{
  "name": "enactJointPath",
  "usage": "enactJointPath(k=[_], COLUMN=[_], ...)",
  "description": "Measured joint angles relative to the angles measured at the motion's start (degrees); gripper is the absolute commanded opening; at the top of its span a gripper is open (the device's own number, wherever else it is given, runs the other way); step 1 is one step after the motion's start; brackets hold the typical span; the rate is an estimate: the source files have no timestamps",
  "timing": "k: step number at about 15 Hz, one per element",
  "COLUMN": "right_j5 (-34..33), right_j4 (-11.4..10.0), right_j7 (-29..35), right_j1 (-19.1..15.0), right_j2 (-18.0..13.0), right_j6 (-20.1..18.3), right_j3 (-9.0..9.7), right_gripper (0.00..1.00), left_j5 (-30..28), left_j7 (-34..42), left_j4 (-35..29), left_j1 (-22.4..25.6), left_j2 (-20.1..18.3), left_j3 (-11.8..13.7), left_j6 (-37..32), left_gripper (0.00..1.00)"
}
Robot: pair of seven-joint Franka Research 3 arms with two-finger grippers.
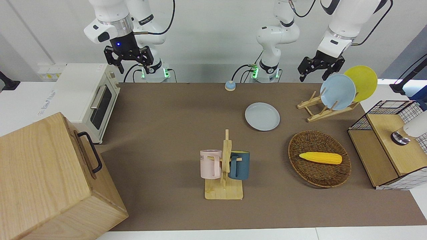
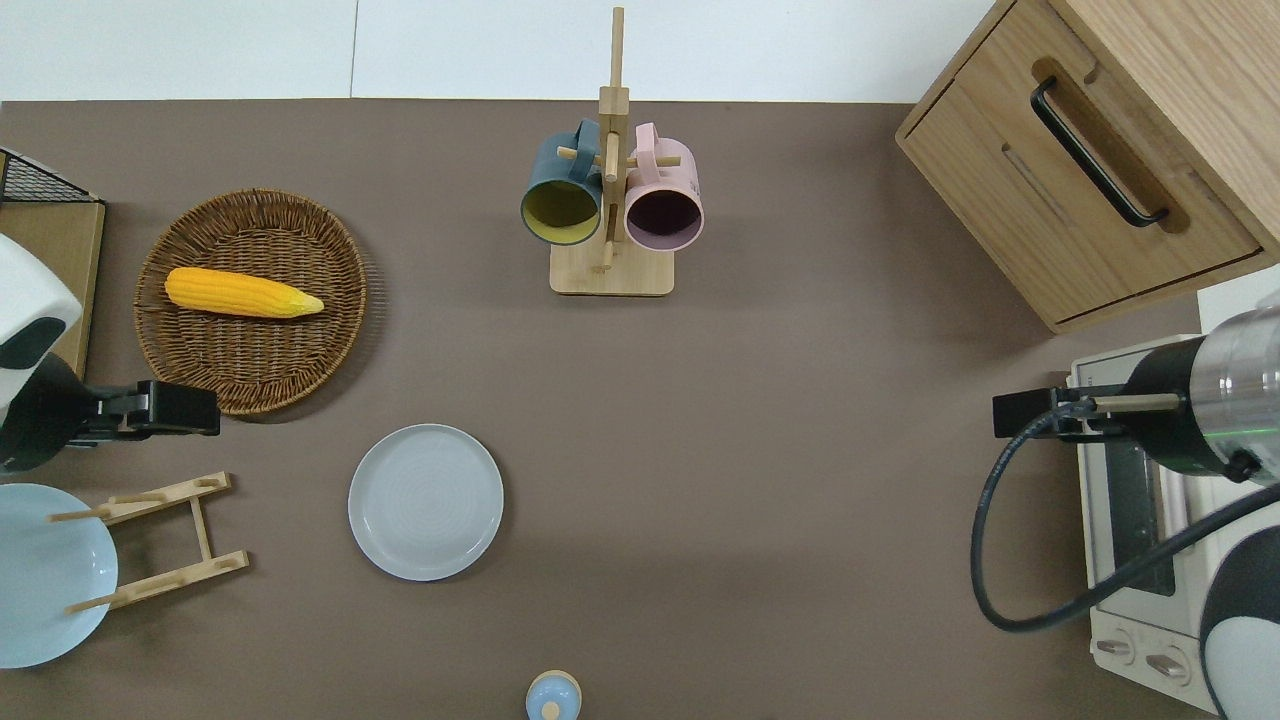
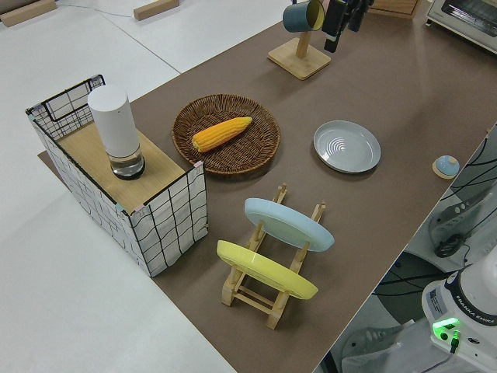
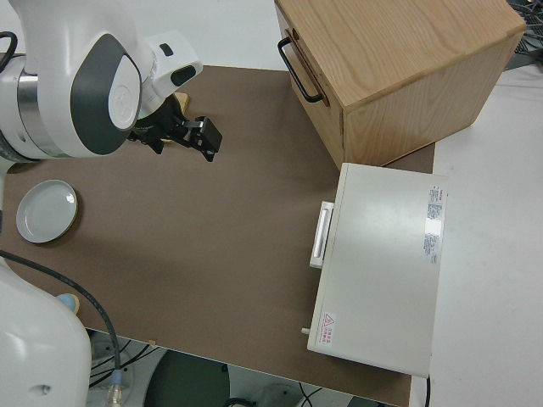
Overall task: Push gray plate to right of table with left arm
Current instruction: 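Move the left gripper forward from rest toward the gray plate, then lower the left gripper against the gray plate's edge nearest it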
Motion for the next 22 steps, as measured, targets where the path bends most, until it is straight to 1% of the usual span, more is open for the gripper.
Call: enactJointPath(k=[7, 9, 11, 15, 18, 22], right_j5=[0.0, 0.0, 0.0, 0.0, 0.0, 0.0], right_j4=[0.0, 0.0, 0.0, 0.0, 0.0, 0.0], right_j7=[0.0, 0.0, 0.0, 0.0, 0.0, 0.0], right_j1=[0.0, 0.0, 0.0, 0.0, 0.0, 0.0], right_j2=[0.0, 0.0, 0.0, 0.0, 0.0, 0.0], right_j6=[0.0, 0.0, 0.0, 0.0, 0.0, 0.0], right_j3=[0.0, 0.0, 0.0, 0.0, 0.0, 0.0], right_gripper=[0.996, 0.996, 0.996, 0.996, 0.996, 0.996], left_j5=[0.0, 0.06, 0.1, 0.13, -0.09, -0.41], left_j7=[0.0, 0.0, 0.02, 1.27, 1.61, 1.66], left_j4=[-0.14, -1.26, -3.49, -10.63, -14.79, -20.18], left_j1=[0.01, 0.08, 0.21, 0.82, 0.84, 0.84], left_j2=[0.03, 0.19, 0.56, 1.55, 1.72, 1.72], left_j3=[0.29, 0.97, 1.65, 2.25, 2.22, 1.78], left_j6=[-0.05, 0.04, 1.23, 7.01, 9.18, 14.25], left_gripper=[1.0, 1.0, 1.0, 1.0, 0.99, 0.98])
